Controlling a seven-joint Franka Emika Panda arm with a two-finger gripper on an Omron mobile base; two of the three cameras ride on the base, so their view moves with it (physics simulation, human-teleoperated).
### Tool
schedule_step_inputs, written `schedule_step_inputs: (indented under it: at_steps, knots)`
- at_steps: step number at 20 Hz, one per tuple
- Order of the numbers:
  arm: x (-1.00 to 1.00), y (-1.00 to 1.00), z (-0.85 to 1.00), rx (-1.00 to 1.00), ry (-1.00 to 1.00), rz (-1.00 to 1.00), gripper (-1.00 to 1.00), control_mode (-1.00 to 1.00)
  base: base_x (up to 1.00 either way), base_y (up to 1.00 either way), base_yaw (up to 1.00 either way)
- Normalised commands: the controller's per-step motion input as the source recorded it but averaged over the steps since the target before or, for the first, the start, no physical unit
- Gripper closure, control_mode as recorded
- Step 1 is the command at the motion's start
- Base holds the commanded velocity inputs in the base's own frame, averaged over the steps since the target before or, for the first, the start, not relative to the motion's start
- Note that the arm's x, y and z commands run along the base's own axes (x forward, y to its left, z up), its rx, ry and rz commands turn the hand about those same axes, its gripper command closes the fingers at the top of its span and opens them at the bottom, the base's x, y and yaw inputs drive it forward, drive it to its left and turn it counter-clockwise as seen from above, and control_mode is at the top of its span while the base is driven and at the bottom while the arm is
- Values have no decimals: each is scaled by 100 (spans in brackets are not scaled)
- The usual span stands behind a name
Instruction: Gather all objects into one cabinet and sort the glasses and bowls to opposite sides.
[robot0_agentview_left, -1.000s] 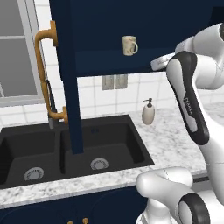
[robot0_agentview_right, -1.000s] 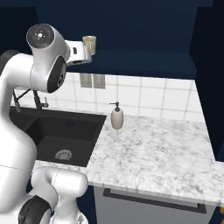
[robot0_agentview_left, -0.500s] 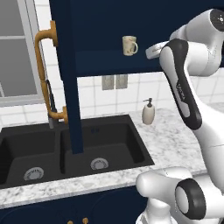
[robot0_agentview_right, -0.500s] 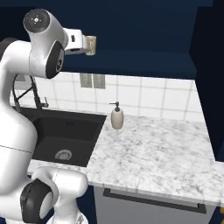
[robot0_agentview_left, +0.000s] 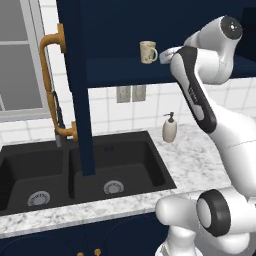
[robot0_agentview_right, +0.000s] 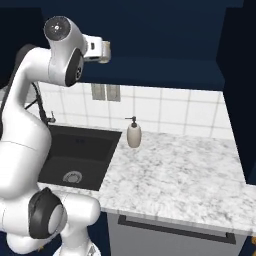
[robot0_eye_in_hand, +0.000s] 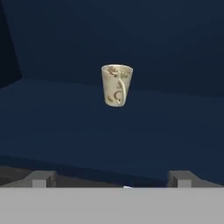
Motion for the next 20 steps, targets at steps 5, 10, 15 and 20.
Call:
schedule_step_inputs:
  at_steps: [5, 10, 15, 20]
  knots:
    - [56, 2, 2, 1, 6, -9, -100, -100, 0, 0, 0]
    - [73, 0, 1, 7, 4, 0, -100, -100, 0, 0, 0]
    - [69, -7, 0, 11, 1, 0, -100, -100, 0, 0, 0]
    - [43, -24, 0, 9, 0, 0, -100, -100, 0, 0, 0]
